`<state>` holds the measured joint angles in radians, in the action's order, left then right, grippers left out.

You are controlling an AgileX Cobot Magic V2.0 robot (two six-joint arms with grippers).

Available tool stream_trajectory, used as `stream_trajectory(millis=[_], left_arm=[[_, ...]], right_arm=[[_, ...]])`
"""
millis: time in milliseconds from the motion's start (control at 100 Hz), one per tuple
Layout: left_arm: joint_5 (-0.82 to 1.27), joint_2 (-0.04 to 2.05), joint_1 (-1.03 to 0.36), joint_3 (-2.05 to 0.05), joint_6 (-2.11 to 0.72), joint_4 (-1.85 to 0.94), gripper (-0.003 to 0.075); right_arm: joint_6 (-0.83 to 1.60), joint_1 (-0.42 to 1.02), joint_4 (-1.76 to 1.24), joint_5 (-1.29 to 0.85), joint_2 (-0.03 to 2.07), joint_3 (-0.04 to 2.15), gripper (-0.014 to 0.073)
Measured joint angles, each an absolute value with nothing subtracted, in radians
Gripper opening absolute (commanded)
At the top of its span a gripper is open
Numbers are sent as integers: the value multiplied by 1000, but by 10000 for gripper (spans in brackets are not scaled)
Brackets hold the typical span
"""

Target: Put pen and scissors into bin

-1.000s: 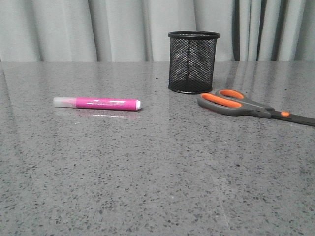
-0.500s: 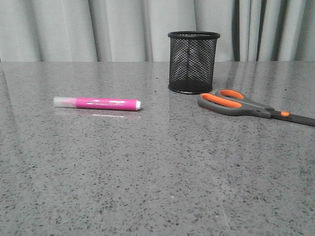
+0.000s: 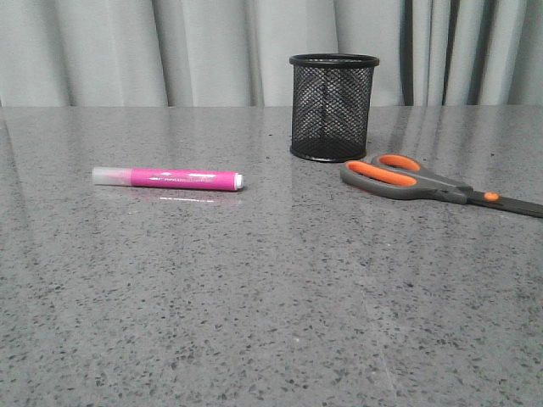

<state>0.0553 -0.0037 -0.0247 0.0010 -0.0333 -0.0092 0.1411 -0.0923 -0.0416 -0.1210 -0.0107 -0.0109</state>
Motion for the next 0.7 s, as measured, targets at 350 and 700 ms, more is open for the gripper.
stream_trajectory(millis=[350,700], left_arm=[[44,-4,-25,1,-33,-225,-19],[33,-4,-25,1,-33,-673,-20]], right_arm=[[141,-92,-215,-64,-11,-11,-76],[141,-92,-633,-30,-11,-11,-76]])
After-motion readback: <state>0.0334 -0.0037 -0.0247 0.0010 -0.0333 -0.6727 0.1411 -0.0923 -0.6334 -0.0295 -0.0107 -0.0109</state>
